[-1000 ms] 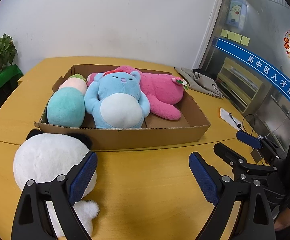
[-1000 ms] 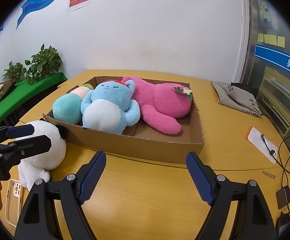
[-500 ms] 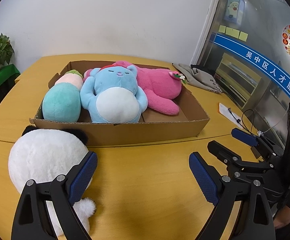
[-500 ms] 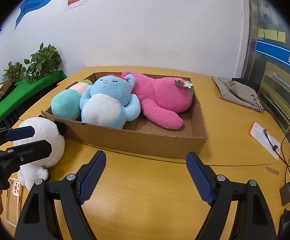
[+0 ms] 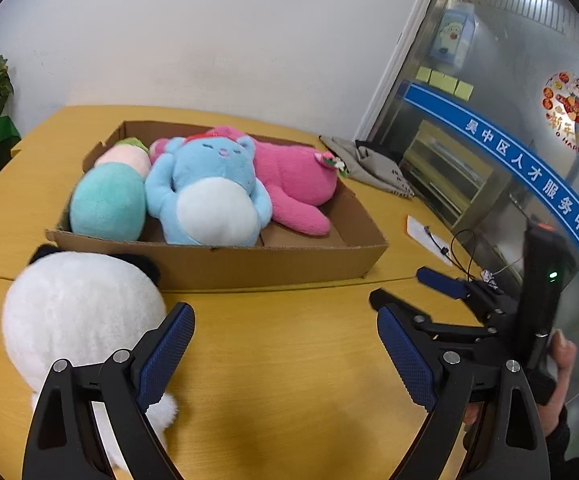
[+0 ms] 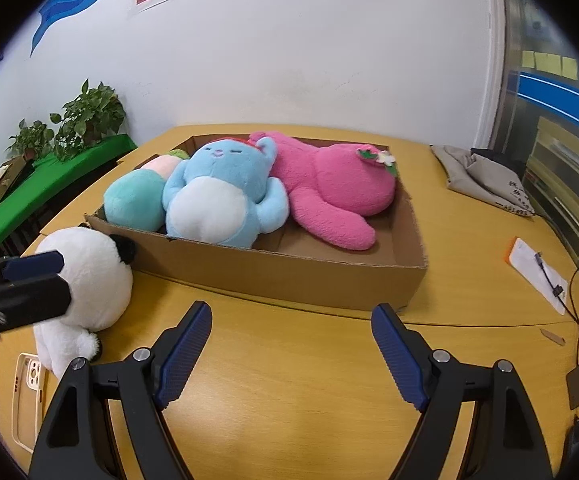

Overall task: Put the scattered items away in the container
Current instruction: 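Move both tools back toward the white panda plush on the table, then close both tools on the white panda plush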

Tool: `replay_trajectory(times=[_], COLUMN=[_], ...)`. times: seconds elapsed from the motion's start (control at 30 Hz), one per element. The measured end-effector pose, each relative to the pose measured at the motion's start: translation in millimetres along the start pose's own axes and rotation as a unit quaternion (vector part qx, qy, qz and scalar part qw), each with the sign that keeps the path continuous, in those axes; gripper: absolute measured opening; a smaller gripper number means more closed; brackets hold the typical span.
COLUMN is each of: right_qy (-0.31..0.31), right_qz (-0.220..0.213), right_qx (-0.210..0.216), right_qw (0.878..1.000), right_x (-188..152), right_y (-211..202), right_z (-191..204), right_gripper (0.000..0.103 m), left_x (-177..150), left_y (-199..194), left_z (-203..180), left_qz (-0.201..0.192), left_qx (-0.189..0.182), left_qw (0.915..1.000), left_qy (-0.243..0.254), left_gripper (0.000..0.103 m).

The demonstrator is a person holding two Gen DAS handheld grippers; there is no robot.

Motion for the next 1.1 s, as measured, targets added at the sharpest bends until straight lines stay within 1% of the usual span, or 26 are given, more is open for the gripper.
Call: replay_trajectory(times=[0.07,0.17,0.27,0.4,0.53,0.63,0.7,0.77,0.9,0.93,0.97,1.0,1.07,1.1], right_qy=[-0.006,-0.016,-0.022,-0.040,-0.064,-0.078,-0.085,-0.084,-0.047,-0.037,-0.026,-0.016,-0.004,-0.006], right_qz=[0.000,-0.001,0.004,0.010,0.019,0.019,0.022,0.027,0.034,0.039,0.044,0.048,0.059,0.066], right_qx=[0.014,0.037,0.072,0.108,0.147,0.174,0.194,0.211,0.233,0.239,0.244,0.248,0.256,0.259], right_qw=[1.000,0.999,0.997,0.993,0.987,0.981,0.977,0.973,0.971,0.970,0.969,0.968,0.965,0.964], right_x=[1,2,3,1,-6,-12,-16,-17,-13,-12,-10,-9,-7,-7], right_y=[0,-3,-5,-4,0,-2,-4,-5,0,3,7,12,24,31], right_z=[11,26,43,76,116,140,153,161,166,167,168,169,172,175], right_gripper=[0.082,0.082,0.082,0.083,0.084,0.084,0.084,0.084,0.086,0.090,0.098,0.103,0.103,0.103], left_x=[1,0,-4,-14,-24,-26,-26,-25,-25,-27,-30,-32,-38,-39], left_y=[-11,-30,-45,-53,-57,-58,-56,-53,-40,-34,-29,-24,-17,-16], left_z=[6,19,39,78,122,146,158,170,197,202,206,208,211,212], left_qz=[-0.003,-0.009,-0.010,0.002,0.009,0.013,0.017,0.017,0.032,0.043,0.055,0.064,0.070,0.069], left_qx=[-0.008,-0.020,-0.009,0.003,0.028,0.031,0.020,0.000,-0.031,-0.039,-0.047,-0.056,-0.085,-0.092], left_qw=[1.0000,0.9997,0.9999,0.9992,0.9967,0.9959,0.9955,0.9947,0.9910,0.9897,0.9884,0.9870,0.9829,0.9819], left_qy=[-0.003,-0.009,-0.010,-0.041,-0.076,-0.084,-0.091,-0.101,-0.126,-0.131,-0.134,-0.136,-0.147,-0.150], left_gripper=[0.099,0.101,0.102,0.102,0.102,0.102,0.102,0.102,0.102,0.102,0.102,0.102,0.102,0.102])
Point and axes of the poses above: each gripper's, at about its wrist camera, not at the fingertips, and y roughly the way its jaws point, z to its left, x to its top, the point moved 6 cm from there along y, roughly the way its jaws point, and after that the axes turned 8 degrees about -x, right-handed, at the moved point
